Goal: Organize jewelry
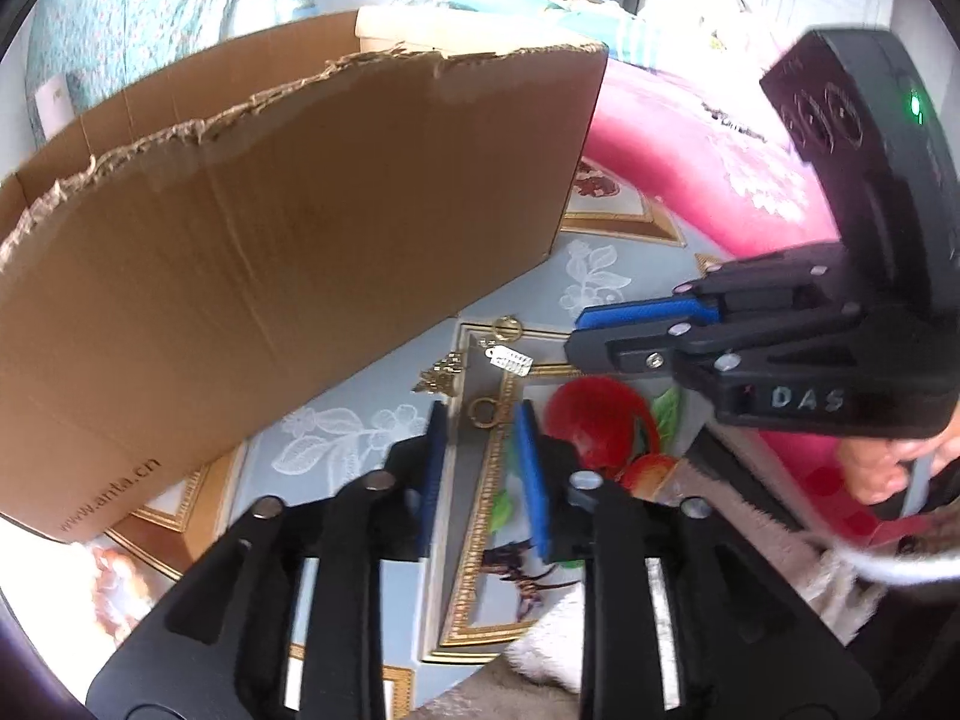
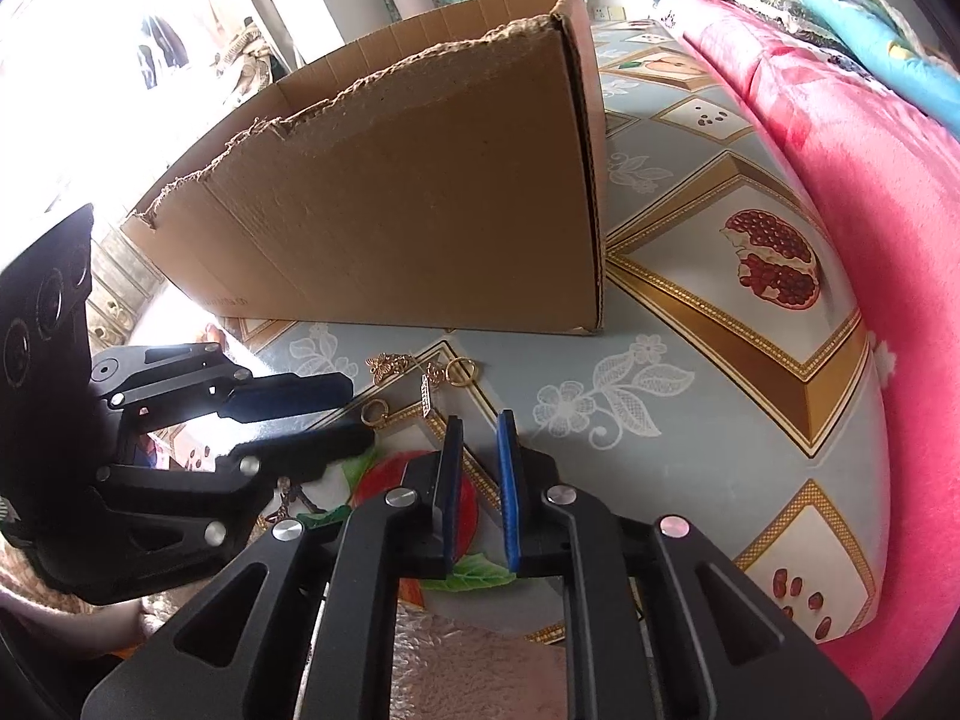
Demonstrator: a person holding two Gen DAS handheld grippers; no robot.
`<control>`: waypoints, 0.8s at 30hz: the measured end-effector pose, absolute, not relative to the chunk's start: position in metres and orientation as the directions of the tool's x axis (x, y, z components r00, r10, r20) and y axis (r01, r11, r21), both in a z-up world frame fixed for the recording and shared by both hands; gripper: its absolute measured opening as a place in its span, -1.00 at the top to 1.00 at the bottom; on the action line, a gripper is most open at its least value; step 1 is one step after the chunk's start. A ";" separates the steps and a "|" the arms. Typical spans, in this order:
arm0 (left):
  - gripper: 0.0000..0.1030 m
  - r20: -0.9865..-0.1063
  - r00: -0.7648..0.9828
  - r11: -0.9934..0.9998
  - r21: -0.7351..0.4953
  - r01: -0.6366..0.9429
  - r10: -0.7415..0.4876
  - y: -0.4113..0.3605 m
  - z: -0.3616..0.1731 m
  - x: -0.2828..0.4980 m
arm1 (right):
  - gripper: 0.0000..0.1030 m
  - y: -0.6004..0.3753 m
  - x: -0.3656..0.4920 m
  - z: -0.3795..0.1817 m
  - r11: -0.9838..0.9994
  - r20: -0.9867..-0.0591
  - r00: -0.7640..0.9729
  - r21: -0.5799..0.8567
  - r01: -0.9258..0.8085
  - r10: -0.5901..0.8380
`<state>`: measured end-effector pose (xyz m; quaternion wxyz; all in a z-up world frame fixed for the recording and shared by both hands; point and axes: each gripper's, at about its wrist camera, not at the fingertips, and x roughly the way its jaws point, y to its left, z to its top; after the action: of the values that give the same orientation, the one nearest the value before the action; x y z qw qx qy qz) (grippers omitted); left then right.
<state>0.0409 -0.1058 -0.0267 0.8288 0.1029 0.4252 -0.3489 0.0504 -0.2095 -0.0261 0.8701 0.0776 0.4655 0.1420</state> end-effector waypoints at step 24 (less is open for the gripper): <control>0.80 -0.769 0.526 0.809 0.021 0.588 -0.363 -0.130 -0.029 0.025 | 0.77 -0.213 0.047 -0.024 0.948 -0.772 0.551 0.277 -0.160 0.318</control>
<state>0.0247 -0.1302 -0.0288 0.8622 0.1402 0.4014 -0.2755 0.0473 -0.2131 -0.0241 0.8762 0.0872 0.4540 0.1363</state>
